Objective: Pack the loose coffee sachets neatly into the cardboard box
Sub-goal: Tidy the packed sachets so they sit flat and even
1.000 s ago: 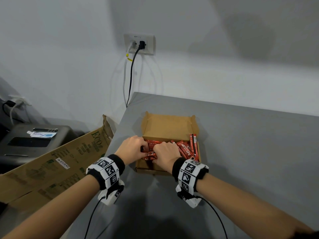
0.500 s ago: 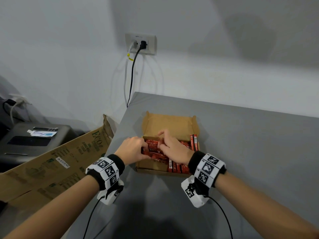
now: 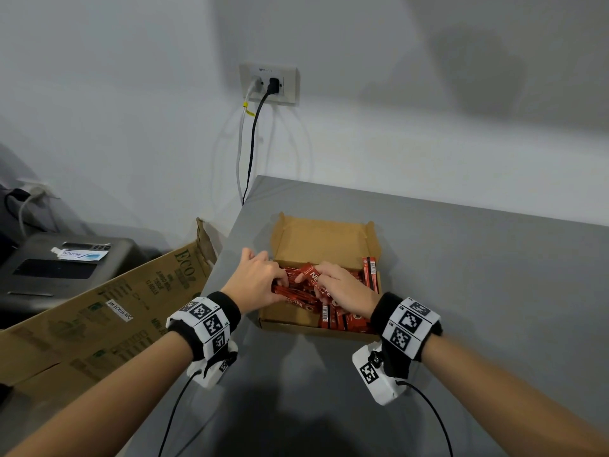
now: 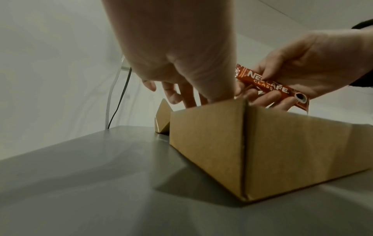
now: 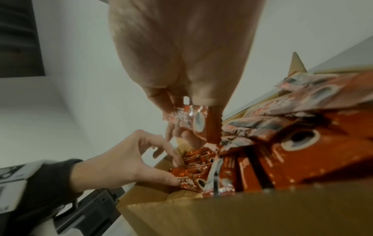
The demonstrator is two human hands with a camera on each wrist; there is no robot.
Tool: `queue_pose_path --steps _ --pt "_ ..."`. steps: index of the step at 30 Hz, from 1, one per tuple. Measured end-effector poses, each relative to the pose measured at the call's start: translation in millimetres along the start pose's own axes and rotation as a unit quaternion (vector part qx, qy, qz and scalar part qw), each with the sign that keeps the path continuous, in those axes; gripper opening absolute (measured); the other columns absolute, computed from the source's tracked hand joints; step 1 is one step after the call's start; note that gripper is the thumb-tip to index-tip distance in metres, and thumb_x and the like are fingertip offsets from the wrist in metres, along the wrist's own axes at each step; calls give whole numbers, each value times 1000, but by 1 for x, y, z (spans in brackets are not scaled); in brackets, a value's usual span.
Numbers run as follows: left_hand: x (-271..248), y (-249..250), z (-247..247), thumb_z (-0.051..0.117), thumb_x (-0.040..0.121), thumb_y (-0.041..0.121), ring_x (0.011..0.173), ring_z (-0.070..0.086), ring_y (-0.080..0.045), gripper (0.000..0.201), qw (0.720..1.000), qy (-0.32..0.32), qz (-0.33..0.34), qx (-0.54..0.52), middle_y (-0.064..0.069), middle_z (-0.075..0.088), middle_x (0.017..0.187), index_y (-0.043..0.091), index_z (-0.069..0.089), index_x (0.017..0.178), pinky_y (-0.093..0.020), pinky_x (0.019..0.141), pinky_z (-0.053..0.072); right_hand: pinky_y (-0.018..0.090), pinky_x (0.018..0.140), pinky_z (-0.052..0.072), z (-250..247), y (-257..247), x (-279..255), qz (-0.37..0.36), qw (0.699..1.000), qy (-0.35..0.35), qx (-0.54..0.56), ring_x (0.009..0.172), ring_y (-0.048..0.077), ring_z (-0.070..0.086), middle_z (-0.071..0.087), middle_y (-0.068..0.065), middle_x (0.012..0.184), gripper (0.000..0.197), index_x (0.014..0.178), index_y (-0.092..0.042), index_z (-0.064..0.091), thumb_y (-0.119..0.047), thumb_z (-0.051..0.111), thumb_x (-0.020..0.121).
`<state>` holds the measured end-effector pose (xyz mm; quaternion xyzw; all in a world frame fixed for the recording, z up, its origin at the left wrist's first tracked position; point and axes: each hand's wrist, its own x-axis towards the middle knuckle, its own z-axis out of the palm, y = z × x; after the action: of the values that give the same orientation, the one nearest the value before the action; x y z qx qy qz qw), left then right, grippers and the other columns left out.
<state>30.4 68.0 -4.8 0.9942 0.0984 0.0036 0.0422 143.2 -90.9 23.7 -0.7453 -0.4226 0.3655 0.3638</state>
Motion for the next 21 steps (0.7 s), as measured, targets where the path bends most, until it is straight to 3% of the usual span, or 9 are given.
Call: queue_pose_path --steps 4,6,9,12,16,21 --pt "1 -2 1 59 81 56 85 30 -9 33 1000 -17 -18 5 10 64 99 30 67 98 -31 75 13 20 61 45 0 0 1 -14 1000 -16 -8 64 11 55 54 0 75 30 109 2 60 -1 34 95" --pt "2 -3 0 57 80 59 85 31 -9 35 999 -26 -19 10 11 62 96 29 67 97 -31 76 14 15 61 47 4 1 2 -36 999 3 -1 67 3 59 61 -3 80 19 106 -8 61 -3 47 94" --pt "3 -4 -2 55 81 62 84 33 -11 37 999 -34 -14 10 12 54 85 28 65 91 -32 75 16 14 77 49 14 4 5 -59 996 69 -4 81 1 61 65 -8 85 12 94 -13 69 -10 69 82" --pt "3 -4 -2 53 84 57 84 35 -11 31 999 -33 -12 13 12 55 84 29 65 87 -32 73 14 9 73 45 27 5 9 -62 994 87 -34 72 -3 59 66 -11 76 10 83 -15 72 -12 76 75" --pt "2 -6 -1 51 87 53 88 43 -15 29 999 -35 -8 16 7 62 88 27 64 85 -32 74 16 4 69 44 35 1 13 -91 991 80 -53 67 -4 57 65 -7 77 13 86 -9 72 -8 76 74" --pt "3 -4 -3 48 89 46 84 44 -17 31 1000 -17 -21 -1 2 62 83 20 61 77 -31 73 15 11 71 49 34 -14 13 -105 988 114 -7 68 0 58 65 -5 76 13 84 -8 70 -9 77 73"
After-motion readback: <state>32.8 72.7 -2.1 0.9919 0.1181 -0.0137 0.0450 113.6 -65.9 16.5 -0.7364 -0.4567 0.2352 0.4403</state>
